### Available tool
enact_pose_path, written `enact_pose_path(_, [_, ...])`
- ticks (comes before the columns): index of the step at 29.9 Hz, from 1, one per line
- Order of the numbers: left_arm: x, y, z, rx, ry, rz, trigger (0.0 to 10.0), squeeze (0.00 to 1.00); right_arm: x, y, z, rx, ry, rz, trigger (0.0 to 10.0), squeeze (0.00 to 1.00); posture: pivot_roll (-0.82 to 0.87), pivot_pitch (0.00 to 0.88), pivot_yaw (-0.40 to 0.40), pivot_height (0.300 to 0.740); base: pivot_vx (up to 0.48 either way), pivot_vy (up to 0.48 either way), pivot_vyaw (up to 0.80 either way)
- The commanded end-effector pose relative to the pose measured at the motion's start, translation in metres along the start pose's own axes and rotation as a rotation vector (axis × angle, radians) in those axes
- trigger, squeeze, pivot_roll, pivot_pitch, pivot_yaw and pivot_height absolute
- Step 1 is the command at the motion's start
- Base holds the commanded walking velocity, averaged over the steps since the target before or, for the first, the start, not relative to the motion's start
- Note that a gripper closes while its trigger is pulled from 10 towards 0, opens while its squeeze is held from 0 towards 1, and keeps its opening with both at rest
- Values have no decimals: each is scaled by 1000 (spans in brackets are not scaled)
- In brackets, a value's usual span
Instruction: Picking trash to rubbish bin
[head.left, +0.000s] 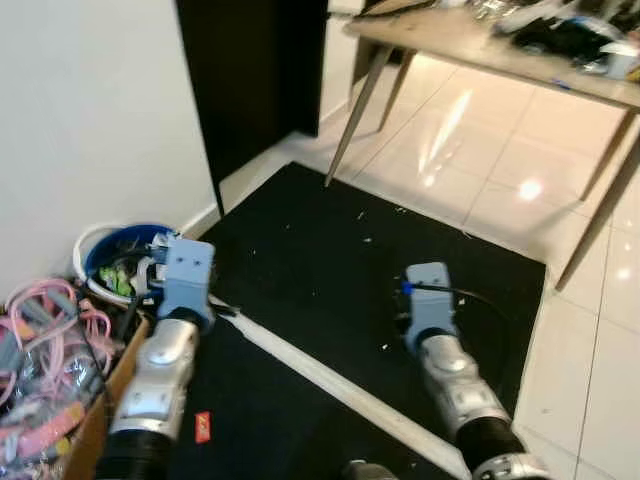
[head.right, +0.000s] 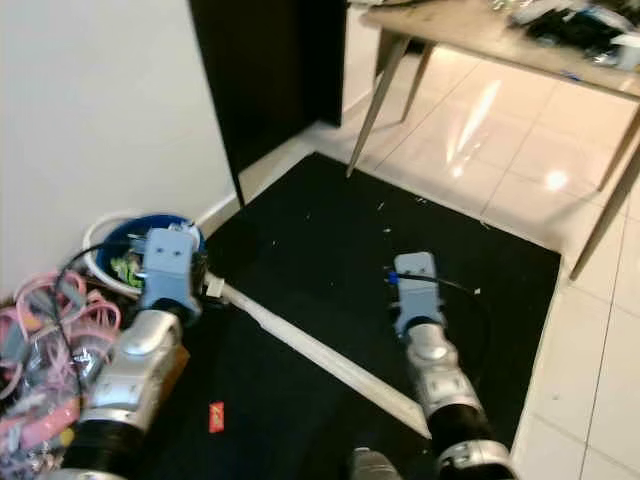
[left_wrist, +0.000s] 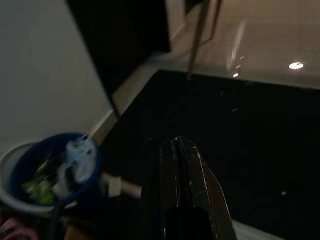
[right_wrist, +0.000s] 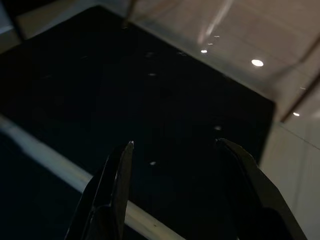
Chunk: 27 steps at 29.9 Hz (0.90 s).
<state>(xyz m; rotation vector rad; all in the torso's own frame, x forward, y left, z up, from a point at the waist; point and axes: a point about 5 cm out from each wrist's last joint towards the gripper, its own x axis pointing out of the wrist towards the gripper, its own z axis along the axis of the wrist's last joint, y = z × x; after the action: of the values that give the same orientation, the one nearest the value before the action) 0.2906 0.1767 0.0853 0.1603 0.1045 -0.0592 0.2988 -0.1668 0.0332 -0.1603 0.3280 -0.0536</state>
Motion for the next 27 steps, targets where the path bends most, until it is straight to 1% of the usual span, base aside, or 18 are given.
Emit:
enact_pose_path(1, [-2,1,-5,7,17,1,10000,0,-1,2,-2,11,8,-2,10000,0,68,13,0,740,0,0,-800])
enact_pose_path(16, [-1,0,-5,5,14,-7,10000,0,0,-2,-1,14,1,-15,10000,0,66,19,0,740,0,0,-800])
enact_pose_path(20, [-1,-1,-4,2,7,-15,10000,0,0,-2,2,13,-20,-9,10000,0,67,19,1,740,0,0,0])
enact_pose_path(27, [0,-2,-3,3,-3,-25,10000,0,0,-1,3,17,-22,-5,10000,0,66,21,1,740,0,0,0])
